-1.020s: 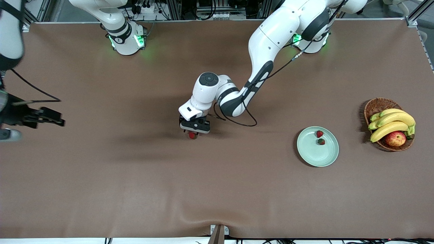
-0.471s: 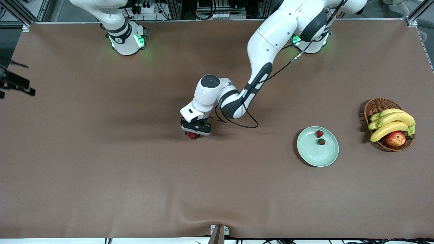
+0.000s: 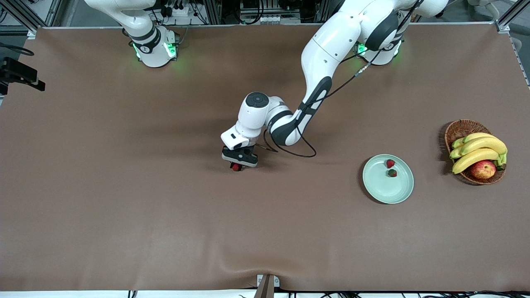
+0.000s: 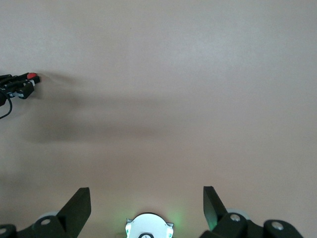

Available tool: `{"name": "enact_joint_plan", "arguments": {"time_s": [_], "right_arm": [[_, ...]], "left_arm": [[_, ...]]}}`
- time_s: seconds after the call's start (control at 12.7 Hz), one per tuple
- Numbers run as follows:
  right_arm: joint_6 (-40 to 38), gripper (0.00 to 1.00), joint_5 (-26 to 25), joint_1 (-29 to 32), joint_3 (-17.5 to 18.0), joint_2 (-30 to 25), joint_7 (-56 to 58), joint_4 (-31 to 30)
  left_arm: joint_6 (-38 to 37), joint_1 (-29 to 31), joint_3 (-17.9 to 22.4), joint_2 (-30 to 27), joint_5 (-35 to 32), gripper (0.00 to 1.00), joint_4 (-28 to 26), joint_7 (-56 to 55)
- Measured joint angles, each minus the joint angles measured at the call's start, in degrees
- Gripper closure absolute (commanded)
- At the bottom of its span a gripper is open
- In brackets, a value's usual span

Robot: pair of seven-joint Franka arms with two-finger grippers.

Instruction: Collect all strawberries into plate

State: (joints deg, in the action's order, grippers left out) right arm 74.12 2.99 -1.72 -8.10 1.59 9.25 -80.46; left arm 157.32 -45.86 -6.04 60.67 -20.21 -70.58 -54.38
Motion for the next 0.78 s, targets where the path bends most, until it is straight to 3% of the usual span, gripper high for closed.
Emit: {"name": "enact_joint_plan", "arguments": {"time_s": [0.31,0.47,0.78], "right_arm": [[0.16,0.0,-0.49,-0.02,-0.16,0.79,-0.03,-0.16],[0.17,0.0,-1.34,-0.05,-0.2,0.82,-0.04,-0.23],[2.7,0.0,-1.5,-0.64,-0.2,1.79,-1.88,-0.39]], "left_arm": [[-3.54,2.29,0.72,-5.43,0.0,1.0,-3.49,0.0],[-4.83,5.82,0.97,-13.89,0.0,1.0,-12.59,0.09],[-6.23,16.67,1.35,-32.55,-0.09,1.0,-36.65,4.18]]}}
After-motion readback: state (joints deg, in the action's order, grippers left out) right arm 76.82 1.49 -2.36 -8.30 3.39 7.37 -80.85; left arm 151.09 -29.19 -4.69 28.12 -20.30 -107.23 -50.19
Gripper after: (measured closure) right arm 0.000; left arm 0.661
